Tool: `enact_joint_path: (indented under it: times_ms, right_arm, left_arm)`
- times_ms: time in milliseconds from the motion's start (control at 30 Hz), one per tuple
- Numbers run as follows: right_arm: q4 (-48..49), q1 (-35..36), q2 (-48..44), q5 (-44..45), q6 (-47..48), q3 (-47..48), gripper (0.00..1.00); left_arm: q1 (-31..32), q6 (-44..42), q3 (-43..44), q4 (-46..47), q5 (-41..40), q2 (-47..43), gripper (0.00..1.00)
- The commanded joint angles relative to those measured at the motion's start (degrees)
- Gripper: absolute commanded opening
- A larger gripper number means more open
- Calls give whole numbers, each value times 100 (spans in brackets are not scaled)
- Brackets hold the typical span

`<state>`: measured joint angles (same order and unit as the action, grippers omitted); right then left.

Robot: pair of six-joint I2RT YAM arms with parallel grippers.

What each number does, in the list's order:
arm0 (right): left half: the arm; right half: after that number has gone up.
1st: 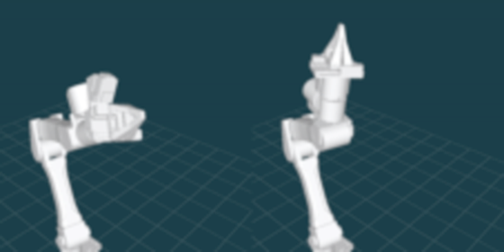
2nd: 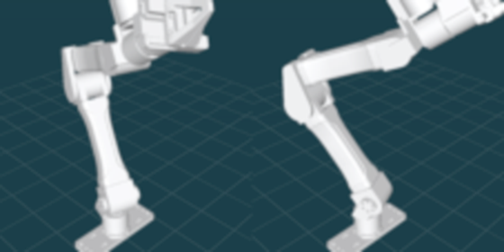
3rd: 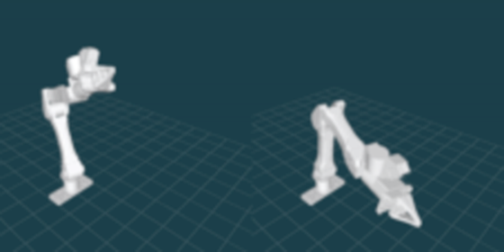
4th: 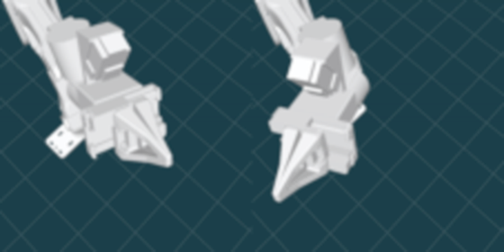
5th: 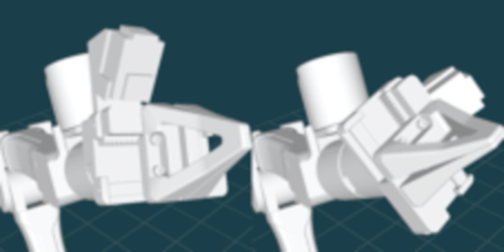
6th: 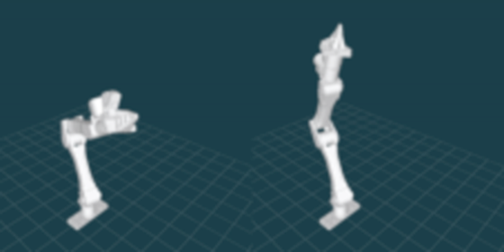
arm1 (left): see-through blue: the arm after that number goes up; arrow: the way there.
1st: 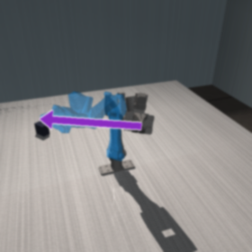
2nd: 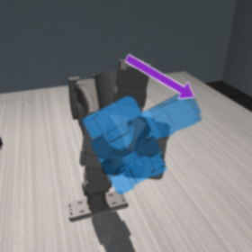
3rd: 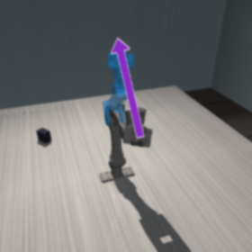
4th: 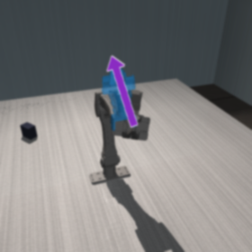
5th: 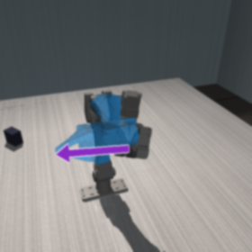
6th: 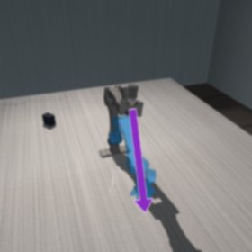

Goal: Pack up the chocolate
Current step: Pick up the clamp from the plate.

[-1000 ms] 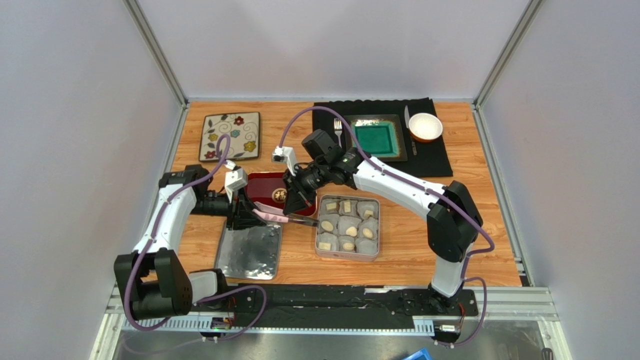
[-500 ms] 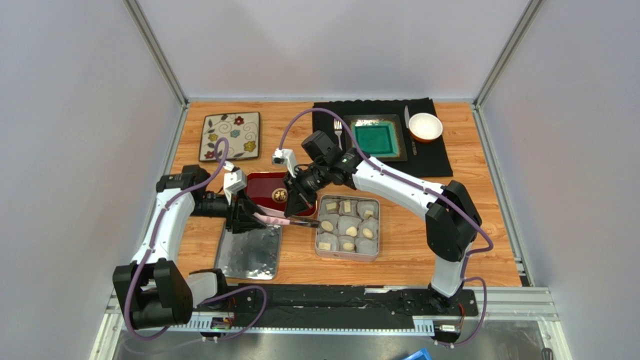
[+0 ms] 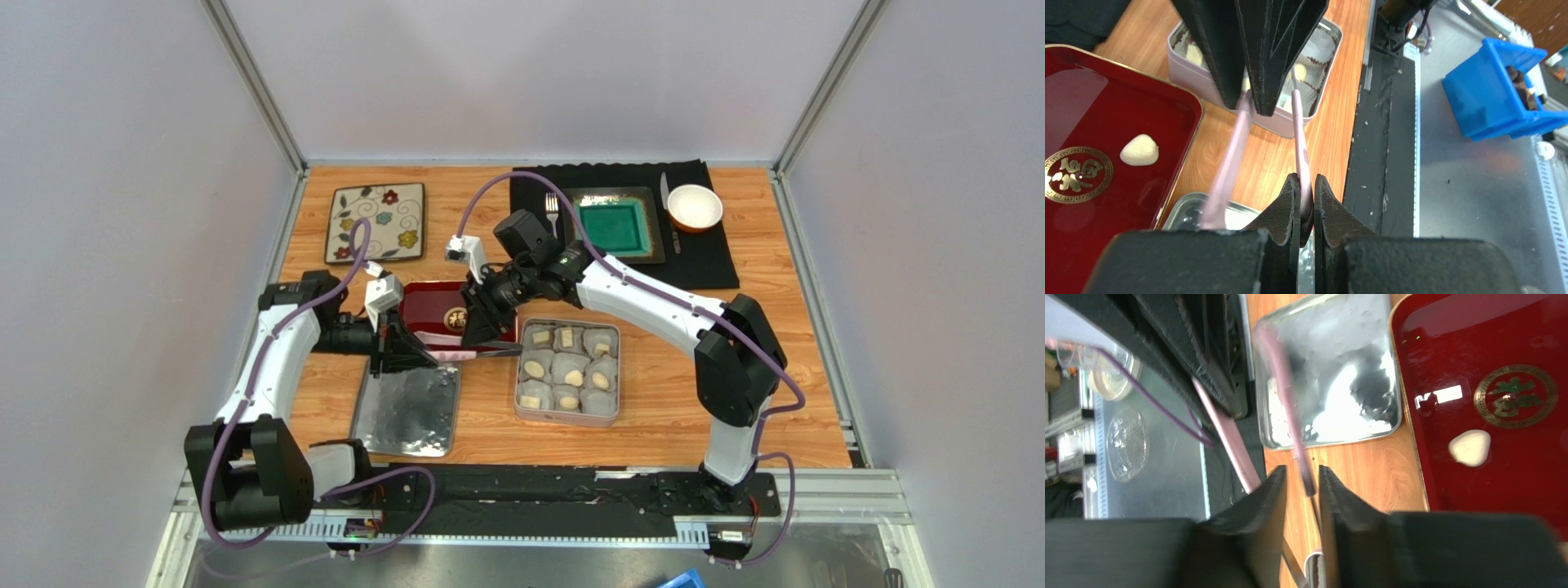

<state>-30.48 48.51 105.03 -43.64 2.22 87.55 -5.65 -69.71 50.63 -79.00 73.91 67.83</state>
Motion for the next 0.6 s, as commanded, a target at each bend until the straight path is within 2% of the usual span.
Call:
enact_joint_path:
  times_ms: [0,67,100,133,167,200,333,367,433,467,567]
  right_arm:
    - [1572,-646,-421,382,-1036,-462,41]
    - [2542,-1026,-983,269,-2055,-1078,55]
    - [3530,-1350,-1159,42,-2346,-1665,71]
    - [3949,-1475,-1491,-65,-2766,-2001,77]
    - [4606,-1563,-1651,-136,-2884,-2274,80]
    - [4847,-1660,-1775,-232,-2963,-2521,85]
    - [6235,-1827,-2197,-496,-3744,-3776,89]
    - [7048,-1854,-2285,-505,-4286,-3980,90]
    - [7861,-1863,-2277,-427,-4720,-4410,90]
    - [8482,-1845,-2172,-409,-5105,-4491,89]
    - [9373,-1714,-1996,-286,-5451,-4693,87]
  left_arm:
    - [-15,-8,192,-643,843,247,2]
    - [-24,115,228,-643,1063,371,2]
    - [-24,159,263,-634,1299,397,2]
    - [-24,255,298,-651,1423,450,2]
    - [-24,300,324,-643,1555,467,2]
    - [-33,335,368,-634,1800,468,2]
    - [-24,563,482,-634,2329,433,2]
    - [-24,651,509,-556,2408,433,2]
    - [-24,1010,527,-424,2689,406,2]
    - [-33,1125,535,-310,2716,406,2]
    - [-33,1223,658,-326,2716,380,2]
